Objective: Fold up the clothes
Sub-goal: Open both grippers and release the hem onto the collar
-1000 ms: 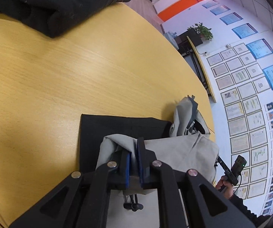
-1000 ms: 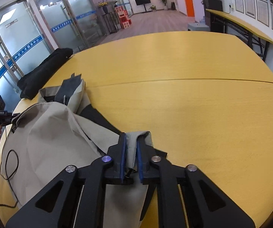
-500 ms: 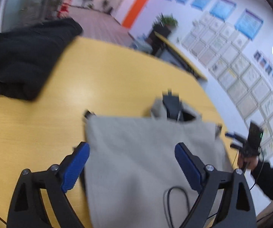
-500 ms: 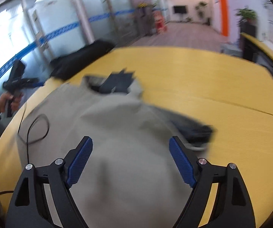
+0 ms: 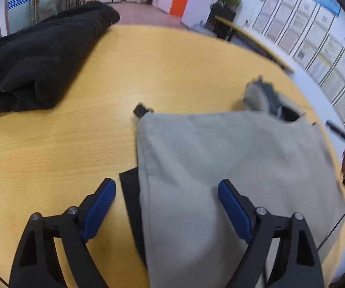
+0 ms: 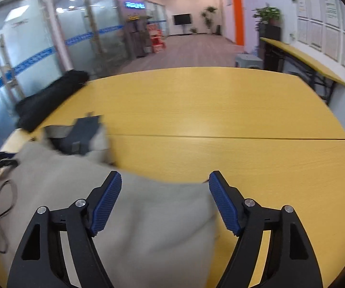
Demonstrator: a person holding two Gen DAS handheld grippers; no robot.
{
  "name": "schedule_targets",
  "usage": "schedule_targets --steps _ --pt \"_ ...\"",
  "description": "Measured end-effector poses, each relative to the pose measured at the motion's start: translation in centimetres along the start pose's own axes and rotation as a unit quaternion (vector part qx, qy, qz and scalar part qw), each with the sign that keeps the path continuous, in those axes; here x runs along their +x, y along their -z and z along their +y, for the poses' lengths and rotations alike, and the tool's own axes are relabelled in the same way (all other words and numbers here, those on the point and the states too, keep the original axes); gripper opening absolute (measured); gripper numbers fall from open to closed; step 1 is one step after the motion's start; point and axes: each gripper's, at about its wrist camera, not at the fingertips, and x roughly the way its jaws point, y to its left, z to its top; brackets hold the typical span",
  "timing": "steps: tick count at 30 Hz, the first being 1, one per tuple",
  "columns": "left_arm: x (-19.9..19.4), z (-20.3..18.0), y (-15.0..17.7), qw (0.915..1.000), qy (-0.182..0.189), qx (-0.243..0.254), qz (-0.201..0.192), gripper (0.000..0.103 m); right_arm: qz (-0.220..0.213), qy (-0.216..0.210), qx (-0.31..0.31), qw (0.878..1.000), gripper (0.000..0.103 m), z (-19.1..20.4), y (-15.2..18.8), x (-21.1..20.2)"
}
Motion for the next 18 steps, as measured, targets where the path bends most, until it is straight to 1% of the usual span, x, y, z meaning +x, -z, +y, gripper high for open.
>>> schedule_targets --steps 1,3,4,5,6,7,8,9,10,13,15,18 --pt "-0.2 -0.5 0.0 0.9999 0.005 0.008 -0.005 0.090 0.006 -0.018 -0.005 1.000 0.078 1.0 0.5 -0.5" --pt "-0.5 -1.6 -0.1 0.9994 0.016 0.024 -0.016 0.092 0.036 -0.043 -0.008 0.998 0.079 2.7 1.9 0.1" --pt "-0.7 -2.1 -0.1 0.9990 0.021 0.032 -0.022 0.092 0.051 -0.038 -0.007 0.998 0.079 3.0 2.4 0.9" --pt "-0.8 -2.6 -0.2 0.9985 0.026 0.040 -0.027 0.092 0.065 -0.023 0.001 0.998 0.079 2.9 3.1 2.3" --pt "-0.2 -2.9 -0.2 0.9983 0.026 0.048 -0.019 0.092 0.069 -0.005 0.016 0.998 0.079 2.3 3.5 3.5" --pt "1.0 -2.9 0.0 0.9984 0.022 0.053 -0.004 0.091 0.065 0.010 0.035 0.997 0.079 1.7 3.7 4.5" --pt "1.7 -2.9 0.6 0.9982 0.022 0.056 0.002 0.091 0.061 0.022 0.053 0.996 0.079 1.1 3.8 5.4" --pt "2.5 -2.8 1.2 0.9980 0.021 0.058 0.007 0.091 0.056 0.024 0.063 0.996 0.079 0.7 3.8 5.6" --pt "2.8 -2.8 1.7 0.9978 0.019 0.062 0.012 0.091 0.057 0.024 0.056 0.997 0.080 1.0 3.9 5.7" --pt "2.3 -3.0 3.1 0.9968 -0.003 0.079 0.006 0.092 0.062 0.028 0.023 0.997 0.089 1.9 4.4 5.5" --pt "1.9 -3.0 4.2 0.9962 -0.017 0.085 0.004 0.092 0.070 0.041 -0.001 0.997 0.090 2.9 5.4 5.1" --pt "0.0 -3.8 7.3 0.9957 -0.032 0.086 0.004 0.093 0.078 0.054 -0.020 0.995 0.091 4.4 7.2 4.0"
